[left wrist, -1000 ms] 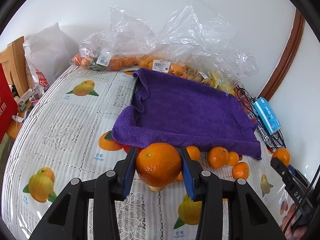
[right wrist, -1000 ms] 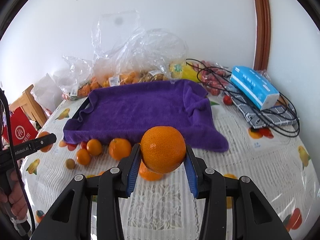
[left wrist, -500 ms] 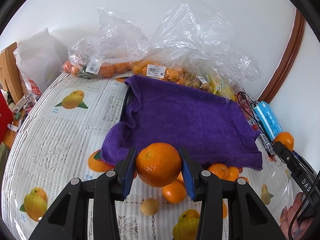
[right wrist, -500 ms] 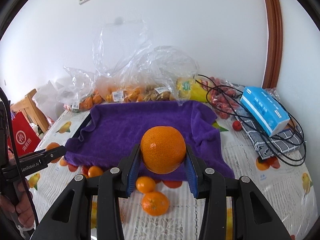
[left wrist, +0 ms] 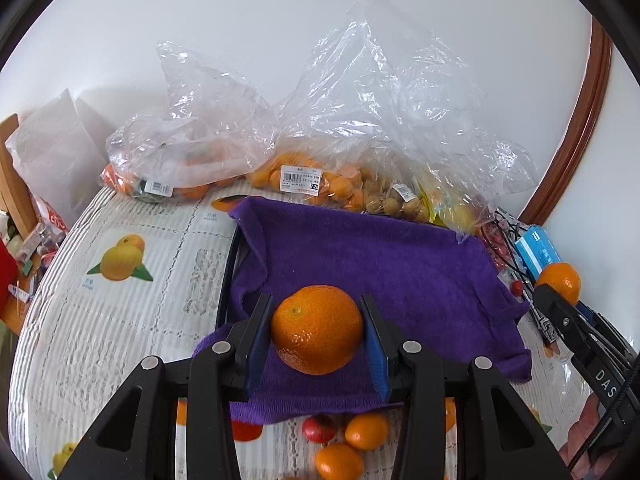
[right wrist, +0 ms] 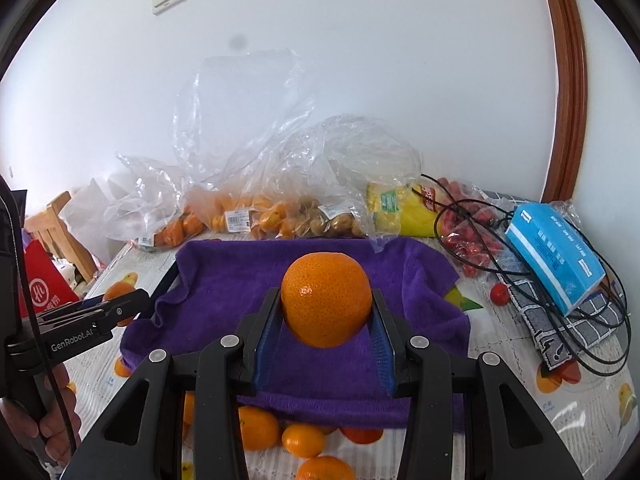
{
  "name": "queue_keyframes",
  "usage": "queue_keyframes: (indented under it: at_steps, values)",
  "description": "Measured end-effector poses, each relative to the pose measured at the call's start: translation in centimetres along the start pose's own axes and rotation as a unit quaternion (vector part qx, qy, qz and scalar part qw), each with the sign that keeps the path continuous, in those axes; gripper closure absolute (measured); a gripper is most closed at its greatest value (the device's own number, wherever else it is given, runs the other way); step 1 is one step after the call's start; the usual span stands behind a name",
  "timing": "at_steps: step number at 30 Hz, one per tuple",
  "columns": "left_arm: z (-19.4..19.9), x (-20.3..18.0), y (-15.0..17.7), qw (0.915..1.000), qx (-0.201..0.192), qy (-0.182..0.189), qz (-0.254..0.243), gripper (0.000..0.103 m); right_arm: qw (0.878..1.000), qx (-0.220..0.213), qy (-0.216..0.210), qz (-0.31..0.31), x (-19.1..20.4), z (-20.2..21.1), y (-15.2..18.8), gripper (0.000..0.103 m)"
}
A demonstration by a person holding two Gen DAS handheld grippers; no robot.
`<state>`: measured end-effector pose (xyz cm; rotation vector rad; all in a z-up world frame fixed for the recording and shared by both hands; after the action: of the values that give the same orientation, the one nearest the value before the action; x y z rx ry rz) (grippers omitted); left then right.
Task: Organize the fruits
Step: 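Lower both oranges onto the purple towel and open both grippers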
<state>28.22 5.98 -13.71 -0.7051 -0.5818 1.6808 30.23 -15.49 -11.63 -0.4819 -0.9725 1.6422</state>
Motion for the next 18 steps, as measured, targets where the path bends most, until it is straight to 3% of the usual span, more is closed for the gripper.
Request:
queue_keyframes:
  at_steps: [6, 18]
  values:
    - [-2.0, -0.4, -0.3, 0.9999, 0.006, -0.004, -0.009, 0.063, 1.000, 0.008, 0.000, -0.007, -1.0, -1.8, 0.4, 0.061]
    - [-5.5, -0.5, 2.6, 0.9988, 0.046, 0.001, -0.016, 0.063, 0.999, 0.048, 0.010, -0.018, -2.9, -5.2, 2.8, 0.061]
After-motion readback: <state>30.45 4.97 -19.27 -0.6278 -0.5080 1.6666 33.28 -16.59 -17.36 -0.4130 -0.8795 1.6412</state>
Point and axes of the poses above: each gripper's, at about its wrist camera, not at the fingertips, and z roughly against the way its jaws point, x to its left, y to its underside, the point moved 6 cm from there along -z, roughly the way its jaws point, and after that the axes turned 5 degrees about -y, right-handed, at the moved point
